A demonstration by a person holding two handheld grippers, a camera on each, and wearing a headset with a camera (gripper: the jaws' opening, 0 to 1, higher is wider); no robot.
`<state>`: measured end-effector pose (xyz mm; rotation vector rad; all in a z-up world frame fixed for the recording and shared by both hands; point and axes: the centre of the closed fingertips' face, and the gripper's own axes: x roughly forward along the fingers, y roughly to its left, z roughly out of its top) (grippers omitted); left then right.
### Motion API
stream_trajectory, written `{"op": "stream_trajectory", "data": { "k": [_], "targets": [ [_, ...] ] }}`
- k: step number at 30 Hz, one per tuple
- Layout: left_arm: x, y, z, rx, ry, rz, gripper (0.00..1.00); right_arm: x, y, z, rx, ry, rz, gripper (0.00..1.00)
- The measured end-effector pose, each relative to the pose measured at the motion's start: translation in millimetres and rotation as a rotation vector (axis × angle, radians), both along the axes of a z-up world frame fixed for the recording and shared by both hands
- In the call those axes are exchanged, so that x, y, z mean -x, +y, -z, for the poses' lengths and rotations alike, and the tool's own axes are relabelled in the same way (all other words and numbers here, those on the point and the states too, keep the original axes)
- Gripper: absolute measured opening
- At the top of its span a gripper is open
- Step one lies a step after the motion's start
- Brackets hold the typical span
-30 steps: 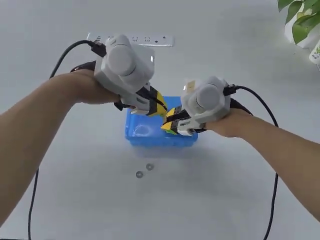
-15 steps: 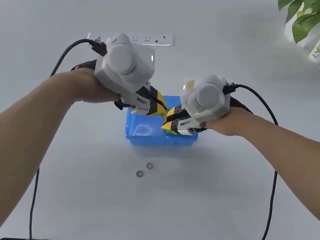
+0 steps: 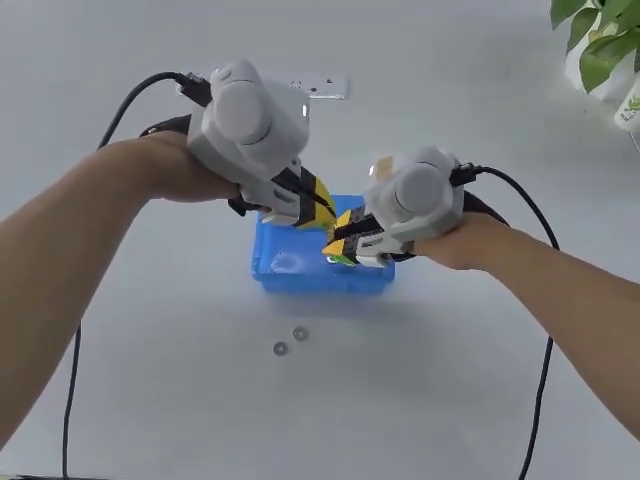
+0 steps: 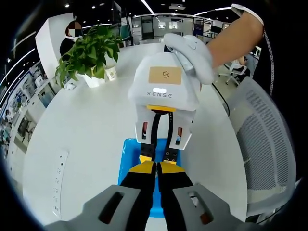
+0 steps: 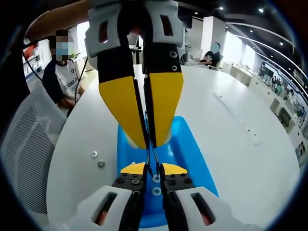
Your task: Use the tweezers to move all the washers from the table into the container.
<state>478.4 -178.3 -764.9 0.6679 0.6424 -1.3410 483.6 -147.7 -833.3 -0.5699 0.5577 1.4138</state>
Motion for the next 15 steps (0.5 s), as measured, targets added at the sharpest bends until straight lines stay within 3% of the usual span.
{"op": "stream_trajectory", "data": {
  "k": [15],
  "targets": [
    [16.5, -5.6, -38.4, -0.001, -0.037, 0.007, 0.05, 13.9, -3.7, -40.3, -0.039, -0.039, 0.009, 0.12]
  ]
}}
